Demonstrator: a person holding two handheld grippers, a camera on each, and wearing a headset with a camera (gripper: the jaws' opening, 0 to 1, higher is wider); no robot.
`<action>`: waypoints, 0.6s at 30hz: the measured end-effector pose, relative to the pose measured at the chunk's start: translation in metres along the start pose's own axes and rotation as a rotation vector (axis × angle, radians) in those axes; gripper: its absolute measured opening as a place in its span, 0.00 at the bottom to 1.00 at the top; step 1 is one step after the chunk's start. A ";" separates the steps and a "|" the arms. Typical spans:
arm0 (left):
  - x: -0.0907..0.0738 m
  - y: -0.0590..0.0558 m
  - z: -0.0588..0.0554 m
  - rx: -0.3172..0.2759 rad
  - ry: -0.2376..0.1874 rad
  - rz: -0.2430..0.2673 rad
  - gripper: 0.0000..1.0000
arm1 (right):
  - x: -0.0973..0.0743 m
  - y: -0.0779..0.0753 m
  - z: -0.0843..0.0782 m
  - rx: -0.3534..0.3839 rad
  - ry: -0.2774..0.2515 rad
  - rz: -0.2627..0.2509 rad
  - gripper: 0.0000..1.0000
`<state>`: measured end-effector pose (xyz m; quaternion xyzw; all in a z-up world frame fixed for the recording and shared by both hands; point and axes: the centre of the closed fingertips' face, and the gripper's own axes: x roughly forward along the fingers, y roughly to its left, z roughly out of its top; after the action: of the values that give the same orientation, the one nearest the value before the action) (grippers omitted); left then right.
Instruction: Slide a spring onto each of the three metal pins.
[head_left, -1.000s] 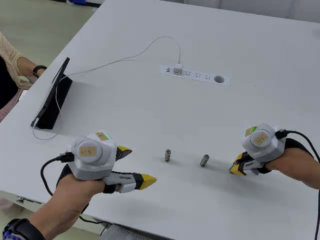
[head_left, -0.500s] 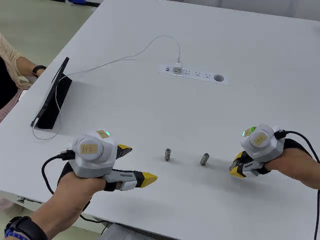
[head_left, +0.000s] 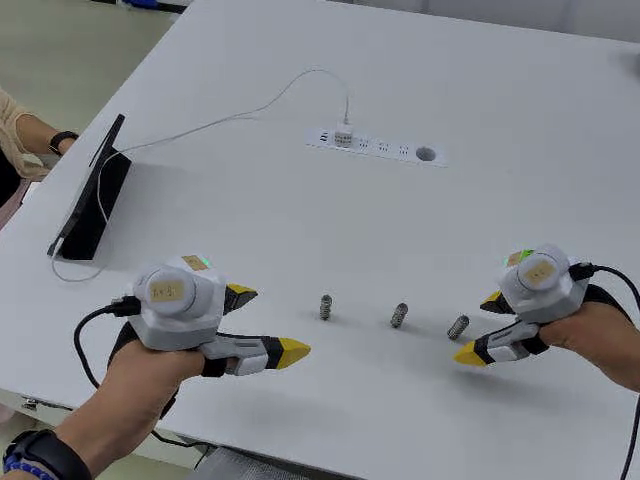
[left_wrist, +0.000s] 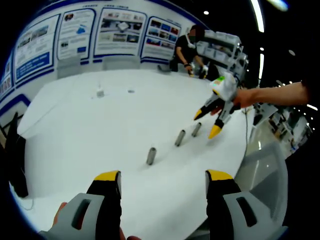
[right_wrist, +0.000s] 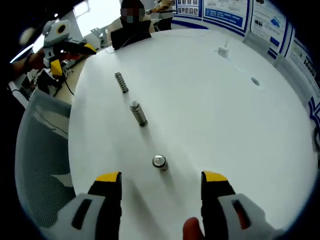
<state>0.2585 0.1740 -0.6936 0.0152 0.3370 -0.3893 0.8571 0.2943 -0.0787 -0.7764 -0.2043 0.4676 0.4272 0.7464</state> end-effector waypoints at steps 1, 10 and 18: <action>0.000 0.000 0.000 -0.002 0.000 -0.001 0.70 | -0.001 -0.001 -0.001 0.016 -0.010 -0.007 0.68; 0.004 0.003 0.003 -0.013 -0.005 -0.003 0.73 | -0.017 0.009 0.002 0.209 -0.171 0.000 0.73; 0.010 0.005 0.002 -0.022 -0.001 0.001 0.77 | -0.031 0.021 0.002 0.292 -0.271 -0.029 0.78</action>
<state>0.2677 0.1707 -0.6988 0.0059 0.3409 -0.3851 0.8576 0.2719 -0.0803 -0.7462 -0.0410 0.4169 0.3677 0.8302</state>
